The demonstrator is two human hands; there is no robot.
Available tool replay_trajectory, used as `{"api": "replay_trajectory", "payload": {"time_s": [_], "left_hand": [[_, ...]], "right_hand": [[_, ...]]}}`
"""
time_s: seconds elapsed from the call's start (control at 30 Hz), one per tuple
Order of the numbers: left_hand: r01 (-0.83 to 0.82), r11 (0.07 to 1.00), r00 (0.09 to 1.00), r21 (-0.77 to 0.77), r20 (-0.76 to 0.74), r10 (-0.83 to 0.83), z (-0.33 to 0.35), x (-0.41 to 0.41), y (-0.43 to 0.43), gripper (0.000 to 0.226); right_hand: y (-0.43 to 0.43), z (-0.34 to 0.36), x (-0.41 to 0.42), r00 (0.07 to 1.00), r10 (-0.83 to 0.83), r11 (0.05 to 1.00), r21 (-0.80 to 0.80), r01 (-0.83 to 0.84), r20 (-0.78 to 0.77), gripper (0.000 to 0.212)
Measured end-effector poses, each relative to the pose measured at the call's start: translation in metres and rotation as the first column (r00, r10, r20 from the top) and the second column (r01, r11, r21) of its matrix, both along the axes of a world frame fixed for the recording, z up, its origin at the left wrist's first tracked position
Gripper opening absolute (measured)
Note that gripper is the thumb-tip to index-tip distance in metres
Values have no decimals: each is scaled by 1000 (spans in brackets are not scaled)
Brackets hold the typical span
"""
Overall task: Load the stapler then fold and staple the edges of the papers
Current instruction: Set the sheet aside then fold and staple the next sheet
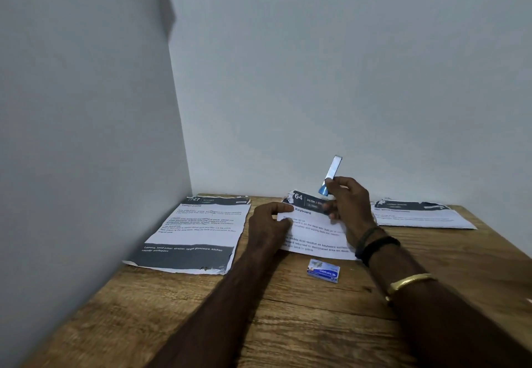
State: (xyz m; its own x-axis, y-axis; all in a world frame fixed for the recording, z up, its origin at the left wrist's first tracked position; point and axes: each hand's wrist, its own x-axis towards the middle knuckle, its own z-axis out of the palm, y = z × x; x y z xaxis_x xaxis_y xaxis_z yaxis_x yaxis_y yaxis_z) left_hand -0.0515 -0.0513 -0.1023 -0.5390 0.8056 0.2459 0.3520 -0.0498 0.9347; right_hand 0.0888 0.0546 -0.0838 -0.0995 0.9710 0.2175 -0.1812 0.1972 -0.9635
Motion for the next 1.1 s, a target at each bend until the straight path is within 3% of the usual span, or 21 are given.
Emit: {"api": "replay_trajectory", "payload": {"time_s": [0.1,0.23,0.4,0.57,0.67,0.73,0.87,0.97,1.1], "left_hand": [[-44,999,999,-4,-22,44,0,-3,1,39],[-86,995,994,-40,-75,83,2,-2,0,65],[-149,989,988,14,-46,149,5,-3,-2,68],[-161,987,986,26,41,160,9,-2,-5,70],[-143,989,985,35,99,139,11,-1,-6,70],[-136,989,983,53,130,128,12,2,-5,69],[-155,984,973,84,184,138,11,5,-4,68],[-122,988,945,89,315,89,11,10,-6,68],[-59,997,921,47,388,36,14,18,-7,68]], "right_hand": [[-10,1,16,976,29,996,81,-47,215,16],[-27,3,35,862,111,963,162,-216,494,10],[-41,1,48,587,31,901,231,-367,809,10],[-49,-3,45,347,-106,879,251,-405,932,15],[-49,-4,43,290,-128,869,248,-427,948,16],[-49,-4,44,314,-119,880,247,-407,942,26],[-52,-6,46,603,-123,922,315,-224,789,50],[-52,-8,47,712,-86,949,274,-153,697,60],[-46,-6,54,796,-124,947,309,-83,593,26]]}}
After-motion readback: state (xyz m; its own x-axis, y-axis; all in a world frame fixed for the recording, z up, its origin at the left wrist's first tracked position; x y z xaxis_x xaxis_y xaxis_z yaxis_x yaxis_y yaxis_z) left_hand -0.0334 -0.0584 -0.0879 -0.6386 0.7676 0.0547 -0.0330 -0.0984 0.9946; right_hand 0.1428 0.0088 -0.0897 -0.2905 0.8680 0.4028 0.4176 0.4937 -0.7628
